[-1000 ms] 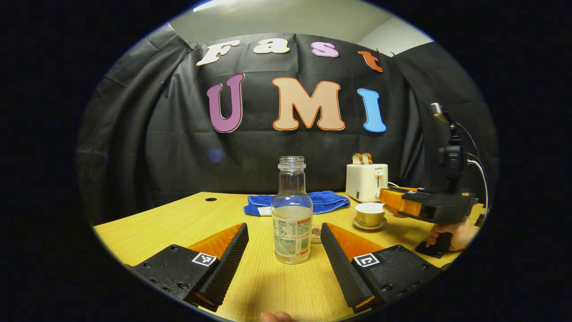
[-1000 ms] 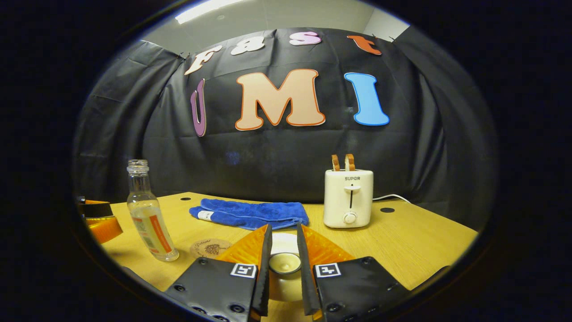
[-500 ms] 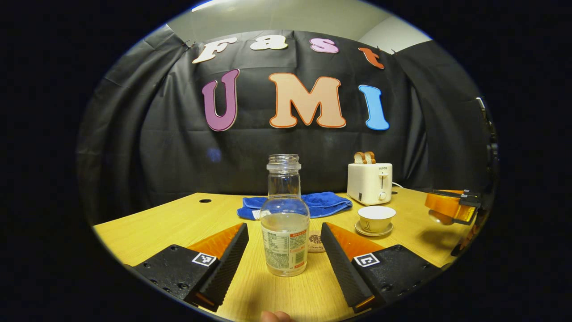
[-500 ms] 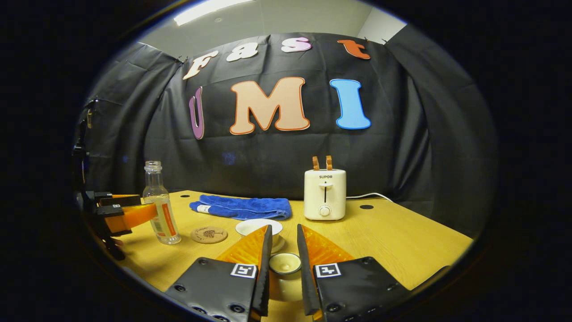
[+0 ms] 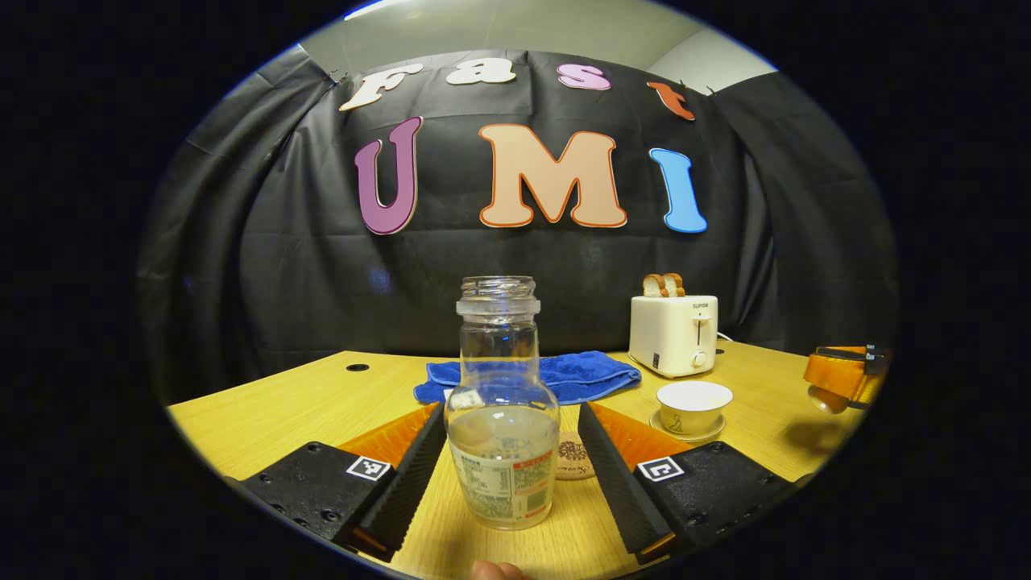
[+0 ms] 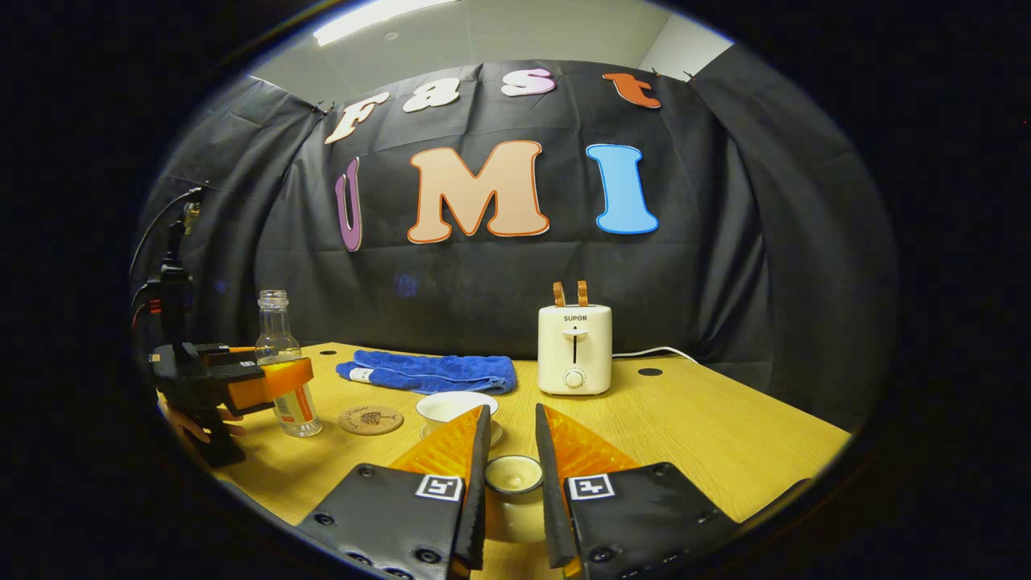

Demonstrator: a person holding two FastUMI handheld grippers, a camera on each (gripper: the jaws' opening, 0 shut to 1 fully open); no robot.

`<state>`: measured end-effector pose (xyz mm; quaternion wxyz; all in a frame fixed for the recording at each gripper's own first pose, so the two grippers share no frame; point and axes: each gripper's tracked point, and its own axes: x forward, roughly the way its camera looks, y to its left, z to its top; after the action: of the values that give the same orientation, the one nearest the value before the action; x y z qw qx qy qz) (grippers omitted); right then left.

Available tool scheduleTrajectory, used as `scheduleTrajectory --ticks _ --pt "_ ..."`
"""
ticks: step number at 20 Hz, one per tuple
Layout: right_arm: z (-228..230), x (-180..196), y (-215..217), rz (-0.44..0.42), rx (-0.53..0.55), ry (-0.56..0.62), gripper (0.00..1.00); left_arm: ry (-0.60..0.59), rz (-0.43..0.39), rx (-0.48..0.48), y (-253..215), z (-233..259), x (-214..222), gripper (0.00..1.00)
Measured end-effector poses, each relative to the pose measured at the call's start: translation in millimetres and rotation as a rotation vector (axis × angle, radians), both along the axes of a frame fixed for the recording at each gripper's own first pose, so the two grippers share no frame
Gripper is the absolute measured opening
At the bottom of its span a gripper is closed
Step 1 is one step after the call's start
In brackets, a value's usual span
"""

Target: Open the teacup lid with one hand, grasp the water bottle and pour water into the teacup with the other hand; after pouring, place the water bottle on the coaster and then close the teacup lid.

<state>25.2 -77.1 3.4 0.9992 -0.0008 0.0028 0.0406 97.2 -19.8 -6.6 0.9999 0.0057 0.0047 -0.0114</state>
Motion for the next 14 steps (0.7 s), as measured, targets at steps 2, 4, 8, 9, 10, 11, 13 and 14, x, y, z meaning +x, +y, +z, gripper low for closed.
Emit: scheduleTrajectory --ticks 2,4,8,9,10,11,13,14 --pt "0 0 0 0.0 0.0 0.0 0.34 -0.002 -0.013 0.0 -3 0 9 0.95" --pt "0 0 0 0.0 0.0 -0.001 0.34 -0.006 0.009 0.001 2 0 18 0.95" --pt "0 -1 0 0.0 0.0 -0.001 0.33 -0.003 0.007 0.002 -2 -2 26 0.75" --pt "1 0 -1 0.0 0.0 -0.001 0.33 -0.004 0.009 0.002 -2 -2 28 0.74" --pt "0 -1 0 0.0 0.0 -0.001 0.33 -0.005 0.019 0.003 1 -2 29 0.73" --pt "1 0 -1 0.0 0.0 0.0 0.33 -0.002 0.03 0.002 4 -3 31 0.73" --pt "0 0 -1 -0.001 0.0 0.0 0.33 -0.004 0.026 0.003 2 -1 34 0.7" --pt "0 0 -1 -0.001 0.0 0.0 0.33 -0.002 0.025 0.007 1 -2 36 0.7"
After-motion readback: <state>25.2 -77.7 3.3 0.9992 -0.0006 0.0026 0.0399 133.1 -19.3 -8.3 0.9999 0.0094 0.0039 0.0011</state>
